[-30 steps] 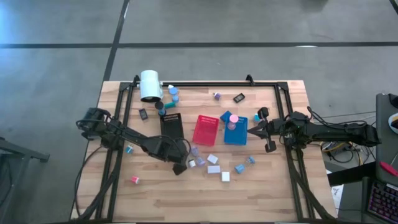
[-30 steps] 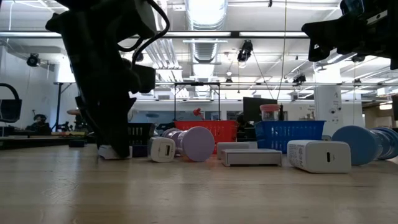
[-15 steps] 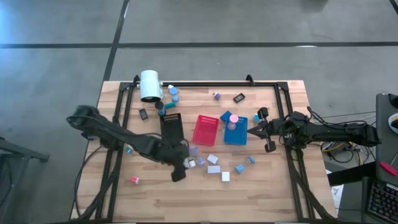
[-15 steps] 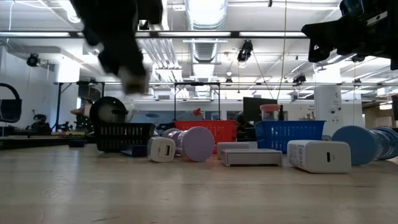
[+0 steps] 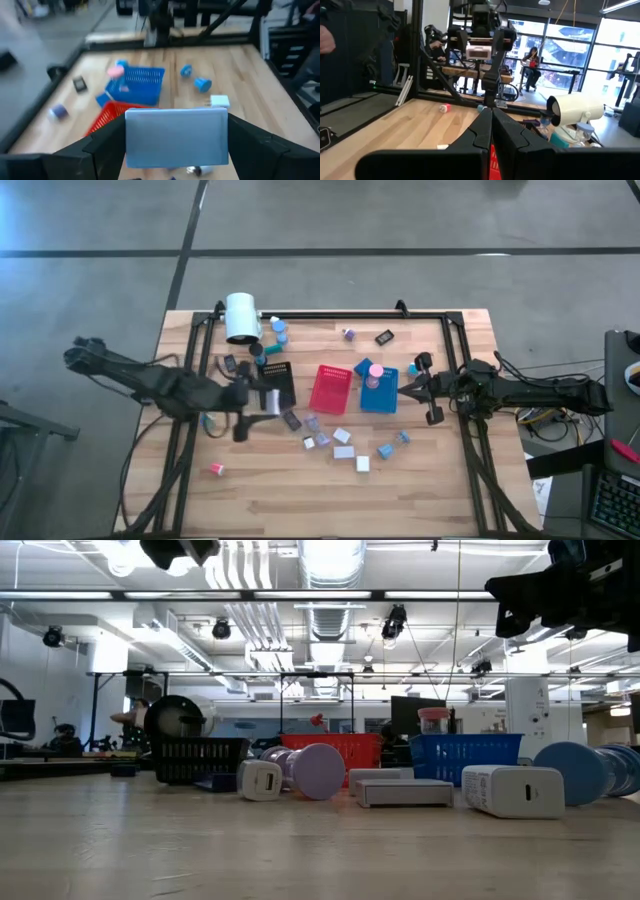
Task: Pick & Place Office items
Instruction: Put the left white digital clock into the red bin
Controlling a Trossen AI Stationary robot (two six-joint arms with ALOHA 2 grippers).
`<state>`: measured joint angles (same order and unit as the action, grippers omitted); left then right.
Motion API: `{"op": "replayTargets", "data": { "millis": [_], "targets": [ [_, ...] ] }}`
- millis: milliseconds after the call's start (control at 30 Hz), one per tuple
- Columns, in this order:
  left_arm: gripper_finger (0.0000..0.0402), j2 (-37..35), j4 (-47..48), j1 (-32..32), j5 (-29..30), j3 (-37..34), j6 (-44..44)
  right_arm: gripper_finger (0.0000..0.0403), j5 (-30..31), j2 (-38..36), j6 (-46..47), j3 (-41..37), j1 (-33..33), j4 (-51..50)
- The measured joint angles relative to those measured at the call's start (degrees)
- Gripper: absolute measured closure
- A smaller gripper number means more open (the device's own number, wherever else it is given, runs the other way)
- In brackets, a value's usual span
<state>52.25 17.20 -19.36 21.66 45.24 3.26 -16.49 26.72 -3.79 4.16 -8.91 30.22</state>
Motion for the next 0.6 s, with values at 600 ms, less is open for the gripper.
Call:
{"op": "replayTargets", "data": {
  "millis": [600],
  "targets": [
    [0.0112, -32.7, -28.0, 3.9, -5.8, -37.1, -4.3, 0.0394, 0.1, 0.0, -0.3, 0.0, 0.0, 0.1]
  ]
}}
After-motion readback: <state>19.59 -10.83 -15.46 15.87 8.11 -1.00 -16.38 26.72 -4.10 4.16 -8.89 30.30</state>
